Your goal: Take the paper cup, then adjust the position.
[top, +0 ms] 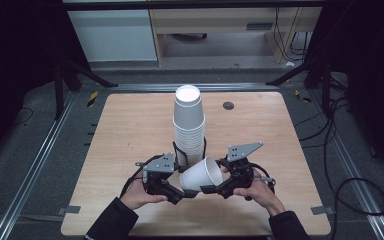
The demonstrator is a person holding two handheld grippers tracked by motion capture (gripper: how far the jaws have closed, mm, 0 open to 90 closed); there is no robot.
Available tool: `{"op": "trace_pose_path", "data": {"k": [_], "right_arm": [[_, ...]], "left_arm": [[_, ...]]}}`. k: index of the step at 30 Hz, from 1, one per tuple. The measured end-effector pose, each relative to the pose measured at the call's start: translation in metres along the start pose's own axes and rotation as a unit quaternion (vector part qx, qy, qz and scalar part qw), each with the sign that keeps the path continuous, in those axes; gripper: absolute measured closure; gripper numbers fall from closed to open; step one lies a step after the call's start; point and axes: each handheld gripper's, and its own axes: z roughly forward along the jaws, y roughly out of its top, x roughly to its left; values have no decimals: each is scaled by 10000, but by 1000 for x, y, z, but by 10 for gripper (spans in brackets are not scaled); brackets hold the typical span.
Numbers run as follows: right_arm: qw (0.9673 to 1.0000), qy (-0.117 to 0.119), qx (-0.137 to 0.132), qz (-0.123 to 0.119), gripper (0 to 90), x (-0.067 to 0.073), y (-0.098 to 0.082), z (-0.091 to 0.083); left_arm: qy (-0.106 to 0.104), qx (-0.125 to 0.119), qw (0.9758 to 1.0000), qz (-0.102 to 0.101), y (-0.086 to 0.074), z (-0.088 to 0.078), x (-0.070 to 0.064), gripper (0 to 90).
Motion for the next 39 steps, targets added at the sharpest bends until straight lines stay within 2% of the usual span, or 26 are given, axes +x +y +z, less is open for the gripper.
{"op": "trace_pose_path", "data": {"k": [7, 8, 9, 10, 11, 12, 15, 18, 19, 20, 21, 22, 23, 25, 26, 27, 29, 30, 31, 32, 33, 34, 35, 37, 38, 39], "right_arm": [[9998, -147, -125, -31, 108, 0, 5, -13], [9997, -194, -121, -41, 108, 0, 6, -14], [9996, -237, -113, -54, 108, 0, 7, -16], [9995, -295, -113, -69, 107, 0, 8, -18], [9992, -373, -121, -60, 107, 0, 9, -21], [9988, -461, -128, -58, 107, -1, 9, -25], [9976, -664, -178, -12, 108, -3, 9, -36], [9957, -911, -165, 35, 108, -6, 8, -45], [9950, -985, -151, 43, 108, -6, 9, -48], [9938, -1101, -151, 44, 108, -6, 9, -51], [9931, -1165, -161, 46, 108, -6, 10, -53], [9931, -1165, -161, 46, 108, -6, 10, -53], [9907, -1343, -191, 71, 108, -5, 11, -59], [9887, -1487, -177, 80, 108, -4, 13, -63], [9887, -1487, -177, 80, 108, -4, 13, -63], [9862, -1645, -173, 110, 108, -4, 14, -68], [9853, -1696, -176, 135, 108, -4, 15, -70], [9822, -1861, -199, 173, 107, -5, 16, -76], [9813, -1905, -228, 175, 108, -5, 16, -78], [9795, -1988, -259, 189, 108, -6, 16, -81], [9781, -2056, -252, 201, 107, -6, 17, -83], [9761, -2146, -254, 221, 107, -7, 17, -85], [9744, -2219, -256, 250, 107, -8, 17, -87], [9704, -2385, -224, 315, 107, -11, 17, -92], [9704, -2385, -224, 315, 107, -11, 17, -92], [9648, -2597, -132, 382, 107, -14, 17, -96]], "left_arm": [[257, 165, 9995, -50, -4, -12, 1, 167], [373, 193, 9991, -107, -6, -16, 2, 165], [373, 193, 9991, -107, -6, -16, 2, 164], [506, 206, 9983, -223, -11, -22, 3, 163], [506, 206, 9983, -223, -11, -22, 3, 162], [670, 244, 9969, -326, -17, -28, 3, 162], [884, 274, 9946, -461, -25, -38, 6, 158], [1140, 246, 9908, -688, -33, -49, 11, 158], [1140, 246, 9908, -688, -33, -49, 11, 158], [1363, 234, 9868, -843, -37, -55, 14, 158], [1483, 253, 9845, -898, -39, -58, 16, 158], [1483, 253, 9845, -898, -39, -58, 16, 158], [1673, 226, 9803, -1030, -42, -64, 19, 158], [1846, 213, 9762, -1121, -45, -69, 22, 158], [1846, 213, 9762, -1121, -45, -69, 22, 158], [1944, 203, 9739, -1151, -47, -72, 24, 159], [2051, 163, 9704, -1268, -50, -76, 27, 159], [2119, 96, 9673, -1390, -54, -79, 30, 162], [2129, 80, 9661, -1455, -56, -81, 32, 163], [2129, 80, 9661, -1455, -56, -81, 32, 164], [2214, 111, 9626, -1556, -60, -83, 35, 164], [2214, 111, 9626, -1556, -60, -83, 35, 164], [2357, 134, 9577, -1645, -63, -84, 38, 164], [2515, 221, 9523, -1714, -66, -86, 40, 164], [2515, 221, 9523, -1714, -66, -86, 40, 164], [2664, 268, 9466, -1798, -69, -88, 42, 164]]}}
